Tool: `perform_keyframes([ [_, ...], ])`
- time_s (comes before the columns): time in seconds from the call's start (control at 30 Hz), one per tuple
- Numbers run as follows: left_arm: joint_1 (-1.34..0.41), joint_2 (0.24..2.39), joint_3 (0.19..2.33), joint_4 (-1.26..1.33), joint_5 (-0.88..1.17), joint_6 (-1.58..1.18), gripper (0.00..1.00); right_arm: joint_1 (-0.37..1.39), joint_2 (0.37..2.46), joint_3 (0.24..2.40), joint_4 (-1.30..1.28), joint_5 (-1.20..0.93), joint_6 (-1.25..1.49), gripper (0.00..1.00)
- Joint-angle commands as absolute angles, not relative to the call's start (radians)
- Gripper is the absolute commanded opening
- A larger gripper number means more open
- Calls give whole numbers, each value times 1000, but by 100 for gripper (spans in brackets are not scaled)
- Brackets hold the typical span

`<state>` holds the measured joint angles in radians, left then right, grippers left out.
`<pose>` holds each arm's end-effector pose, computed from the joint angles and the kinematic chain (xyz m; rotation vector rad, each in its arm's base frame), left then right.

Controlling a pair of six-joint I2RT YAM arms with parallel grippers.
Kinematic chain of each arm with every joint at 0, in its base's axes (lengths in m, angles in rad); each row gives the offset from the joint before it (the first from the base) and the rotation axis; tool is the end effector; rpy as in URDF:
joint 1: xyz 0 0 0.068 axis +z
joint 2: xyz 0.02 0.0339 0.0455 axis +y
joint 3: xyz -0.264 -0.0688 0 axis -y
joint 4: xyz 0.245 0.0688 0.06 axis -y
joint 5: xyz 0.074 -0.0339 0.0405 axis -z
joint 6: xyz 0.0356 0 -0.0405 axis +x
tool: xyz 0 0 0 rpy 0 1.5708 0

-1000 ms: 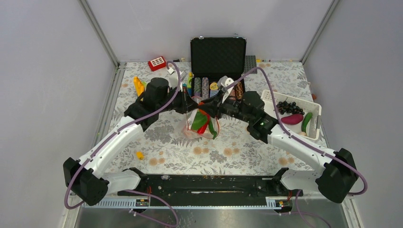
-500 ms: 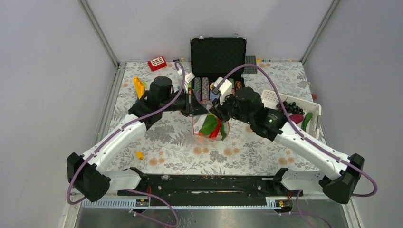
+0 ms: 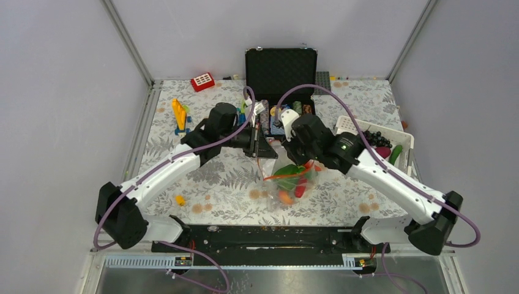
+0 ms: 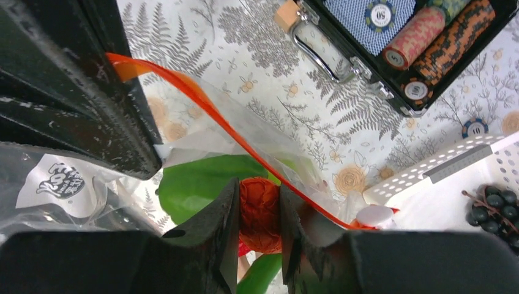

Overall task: Place the food in the zip-top bag and seal the zipper
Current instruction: Place the fake vegetable in the zipper food storage bag.

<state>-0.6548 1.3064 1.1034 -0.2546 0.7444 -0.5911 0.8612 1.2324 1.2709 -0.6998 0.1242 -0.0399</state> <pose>0.2177 -0.1975 0.3334 0.6009 2.1700 -1.4880 0.1735 0.1952 0.3648 -0.9154 2.0490 0.3099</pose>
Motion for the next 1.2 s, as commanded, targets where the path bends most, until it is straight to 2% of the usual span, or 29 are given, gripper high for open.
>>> perform_keyframes([
  [0.0,-600,1358,1089,-202,762,-554,0,864,1333,1356,-821,208,-40,1],
  [0.2,-509,1394,1072,-202,760,-489,0,864,1460,1421,-802,164,-66,7],
  [0.4,-471,1426,1086,-214,774,-433,0,864,1577,1520,-756,165,-66,8],
  [0.8,-463,1437,1115,-233,811,-309,0,864,1554,1484,-543,215,-6,8],
  [1.03,-462,1457,1159,-250,817,-280,0,864,1588,1496,-611,239,-21,12],
  [1.1,-462,1463,1166,-251,827,-278,0,864,1598,1497,-621,250,-22,16],
  [1.17,-462,1465,1169,-251,827,-279,0,864,1601,1496,-621,250,-23,25],
])
